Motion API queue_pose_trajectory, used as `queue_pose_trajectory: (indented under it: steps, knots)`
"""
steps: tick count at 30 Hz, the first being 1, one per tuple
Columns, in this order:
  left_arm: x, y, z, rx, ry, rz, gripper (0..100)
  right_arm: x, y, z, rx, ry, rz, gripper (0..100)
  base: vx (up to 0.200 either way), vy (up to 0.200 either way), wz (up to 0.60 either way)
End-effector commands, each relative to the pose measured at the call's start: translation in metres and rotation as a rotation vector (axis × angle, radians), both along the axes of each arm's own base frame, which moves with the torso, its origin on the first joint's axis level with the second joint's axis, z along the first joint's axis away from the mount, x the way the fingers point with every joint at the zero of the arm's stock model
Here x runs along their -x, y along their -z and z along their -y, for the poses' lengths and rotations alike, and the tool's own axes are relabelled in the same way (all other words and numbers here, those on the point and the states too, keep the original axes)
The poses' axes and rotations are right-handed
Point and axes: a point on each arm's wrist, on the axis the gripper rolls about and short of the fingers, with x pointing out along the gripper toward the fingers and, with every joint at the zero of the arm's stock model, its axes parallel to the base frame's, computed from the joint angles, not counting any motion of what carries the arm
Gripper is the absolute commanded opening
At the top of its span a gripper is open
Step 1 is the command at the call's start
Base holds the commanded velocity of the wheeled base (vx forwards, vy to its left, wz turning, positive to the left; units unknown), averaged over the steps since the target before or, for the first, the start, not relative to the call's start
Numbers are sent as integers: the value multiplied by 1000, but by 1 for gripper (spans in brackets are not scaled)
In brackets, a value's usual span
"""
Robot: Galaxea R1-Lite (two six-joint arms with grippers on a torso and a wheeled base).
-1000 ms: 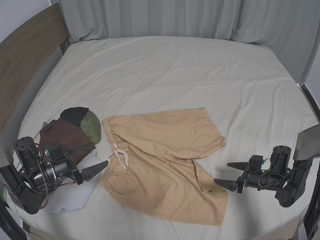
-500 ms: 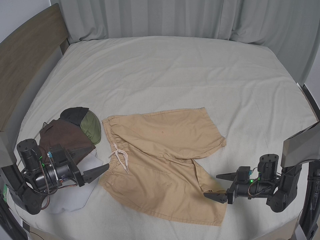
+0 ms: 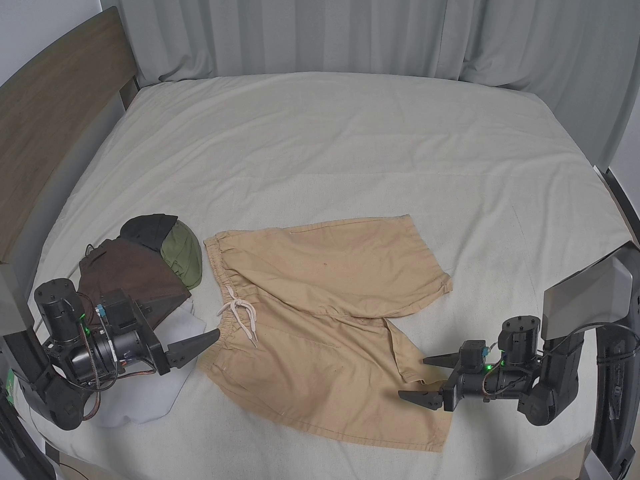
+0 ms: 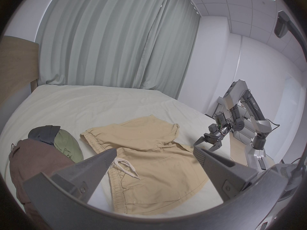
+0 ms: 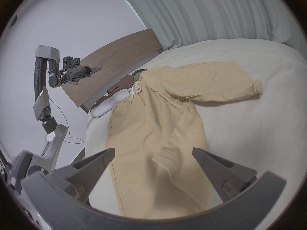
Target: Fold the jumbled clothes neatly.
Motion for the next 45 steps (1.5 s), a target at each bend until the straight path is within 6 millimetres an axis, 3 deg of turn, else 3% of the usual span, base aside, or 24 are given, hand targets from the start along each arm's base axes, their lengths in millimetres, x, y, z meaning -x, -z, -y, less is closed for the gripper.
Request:
queue_pose_trajectory:
  steps: [1,24,25,38,45]
  knots:
    - [1,0,1,0,6,1,100,-6,12,0,7,6,-14,100,0,0,0]
    - [3,-3,6,4,30,8,100,-20,32,8,19,49,-24,100,0,0,0]
    - [3,-3,6,4,30,8,100,-21,33,9,18,52,-22,0,0,0,0]
    - [2,-3,6,5,32,11,100,-23,29,8,18,63,-10,0,0,0,0]
    - [3,-3,7,5,33,11,100,-25,16,12,6,78,26,0,0,0,0]
